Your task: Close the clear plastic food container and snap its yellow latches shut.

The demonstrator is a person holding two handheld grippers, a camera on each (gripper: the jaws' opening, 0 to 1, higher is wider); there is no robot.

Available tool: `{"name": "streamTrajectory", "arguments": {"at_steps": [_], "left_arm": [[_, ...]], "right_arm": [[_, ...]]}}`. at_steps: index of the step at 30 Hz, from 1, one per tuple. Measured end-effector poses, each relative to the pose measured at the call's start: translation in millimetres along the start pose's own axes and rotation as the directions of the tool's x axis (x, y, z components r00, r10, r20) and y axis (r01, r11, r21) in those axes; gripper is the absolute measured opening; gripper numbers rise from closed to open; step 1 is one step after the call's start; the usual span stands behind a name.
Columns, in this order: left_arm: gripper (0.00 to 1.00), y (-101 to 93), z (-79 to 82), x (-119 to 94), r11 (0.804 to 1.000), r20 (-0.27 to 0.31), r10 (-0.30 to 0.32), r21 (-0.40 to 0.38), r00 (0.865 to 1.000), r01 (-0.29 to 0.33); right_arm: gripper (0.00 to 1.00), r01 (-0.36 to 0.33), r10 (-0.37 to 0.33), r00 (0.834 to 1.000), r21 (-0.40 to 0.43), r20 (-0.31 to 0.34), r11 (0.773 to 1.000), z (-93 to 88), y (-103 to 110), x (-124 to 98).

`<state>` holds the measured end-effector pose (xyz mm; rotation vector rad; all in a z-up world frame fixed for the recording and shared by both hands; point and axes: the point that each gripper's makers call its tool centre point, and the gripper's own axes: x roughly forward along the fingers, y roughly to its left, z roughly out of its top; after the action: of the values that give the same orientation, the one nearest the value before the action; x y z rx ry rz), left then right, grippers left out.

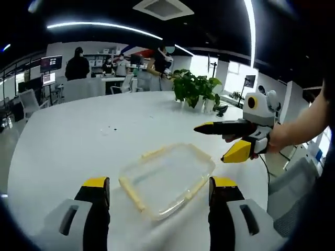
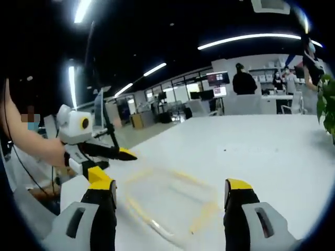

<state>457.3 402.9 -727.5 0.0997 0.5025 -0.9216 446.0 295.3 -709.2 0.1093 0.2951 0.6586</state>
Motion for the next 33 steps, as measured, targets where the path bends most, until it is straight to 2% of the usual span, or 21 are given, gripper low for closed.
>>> {"name": "streamTrajectory", "arguments": {"at_steps": [7, 18, 27, 29, 33], "left_arm": [[0.77, -4.7, -0.7, -11.8, 1.0, 0.008, 0.002, -0.03, 1.0, -0.002], [0.75, -14.3, -0.9, -28.4, 0.996, 0.052, 0.019, -0.09, 0.998, -0.014], [0.74, -15.9, -3.7, -45.8, 0.99, 0.089, 0.039, -0.14, 0.995, -0.026], [0.74, -17.4, -5.0, -48.3, 0.989, 0.086, 0.04, -0.146, 0.995, -0.028], [0.75, -21.1, -2.2, -54.1, 0.987, 0.104, 0.039, -0.158, 0.994, -0.022]], "right_arm": [[0.85, 0.025, -0.026, 1.0, 0.016, 0.012, 1.0, 5.6, -5.0, -21.0], [0.82, 0.035, -0.035, 0.999, 0.02, 0.002, 0.999, 13.4, 4.2, -43.2], [0.82, 0.036, -0.036, 0.999, 0.009, -0.001, 0.999, 9.6, 20.2, -47.5], [0.82, 0.036, -0.036, 0.999, -0.016, -0.015, 0.999, 6.2, 23.6, -50.0], [0.82, 0.042, -0.043, 0.999, -0.014, -0.016, 0.999, 4.1, 28.6, -58.1]]}}
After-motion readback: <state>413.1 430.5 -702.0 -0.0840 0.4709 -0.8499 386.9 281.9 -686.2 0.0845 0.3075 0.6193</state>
